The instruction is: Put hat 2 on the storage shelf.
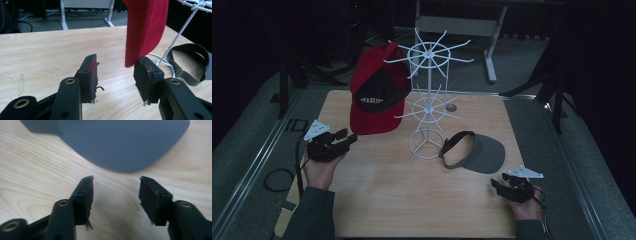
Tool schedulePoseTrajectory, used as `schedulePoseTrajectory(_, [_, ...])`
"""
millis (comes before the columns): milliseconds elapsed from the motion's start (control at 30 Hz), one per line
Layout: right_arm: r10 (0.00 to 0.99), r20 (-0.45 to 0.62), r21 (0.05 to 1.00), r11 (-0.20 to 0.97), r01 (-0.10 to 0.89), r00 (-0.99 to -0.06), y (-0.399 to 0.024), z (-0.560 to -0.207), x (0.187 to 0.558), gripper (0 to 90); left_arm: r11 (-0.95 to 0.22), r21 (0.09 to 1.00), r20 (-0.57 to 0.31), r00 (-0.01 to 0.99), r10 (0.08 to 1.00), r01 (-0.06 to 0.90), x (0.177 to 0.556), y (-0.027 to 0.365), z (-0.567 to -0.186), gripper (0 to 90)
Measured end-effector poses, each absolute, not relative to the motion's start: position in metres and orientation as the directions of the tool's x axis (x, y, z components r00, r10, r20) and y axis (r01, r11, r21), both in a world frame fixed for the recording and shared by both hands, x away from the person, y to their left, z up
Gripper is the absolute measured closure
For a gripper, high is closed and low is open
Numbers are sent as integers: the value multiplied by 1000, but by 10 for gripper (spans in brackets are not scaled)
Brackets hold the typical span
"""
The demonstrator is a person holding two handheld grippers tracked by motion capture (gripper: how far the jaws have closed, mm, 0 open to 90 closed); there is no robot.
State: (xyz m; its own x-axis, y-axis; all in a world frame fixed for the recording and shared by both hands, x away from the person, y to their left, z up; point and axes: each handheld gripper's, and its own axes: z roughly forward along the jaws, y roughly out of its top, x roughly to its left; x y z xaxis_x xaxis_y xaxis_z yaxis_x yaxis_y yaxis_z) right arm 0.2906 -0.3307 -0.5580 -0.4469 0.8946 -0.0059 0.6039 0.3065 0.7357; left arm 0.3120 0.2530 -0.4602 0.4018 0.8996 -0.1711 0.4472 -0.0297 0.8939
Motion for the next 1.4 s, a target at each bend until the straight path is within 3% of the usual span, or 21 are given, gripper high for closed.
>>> schedulePoseTrajectory(333, [856, -64, 768, 370, 523, -513, -299, -530, 290, 533, -38, 886, -154, 371, 916, 462, 307, 256, -472, 543])
schedulePoseTrajectory(600, [830, -10, 790, 349, 504, -558, -277, -518, 303, 566, -42, 891, -135, 354, 926, 451, 305, 256, -480, 540])
schedulePoseTrajectory(900, [788, -39, 785, 405, 469, -615, -245, -503, 318, 584, -48, 884, -131, 344, 930, 465, 304, 254, -493, 539])
schedulePoseTrajectory(1400, [762, -20, 763, 430, 483, -647, -198, -511, 348, 627, -42, 867, -147, 336, 930, 496, 304, 251, -513, 532])
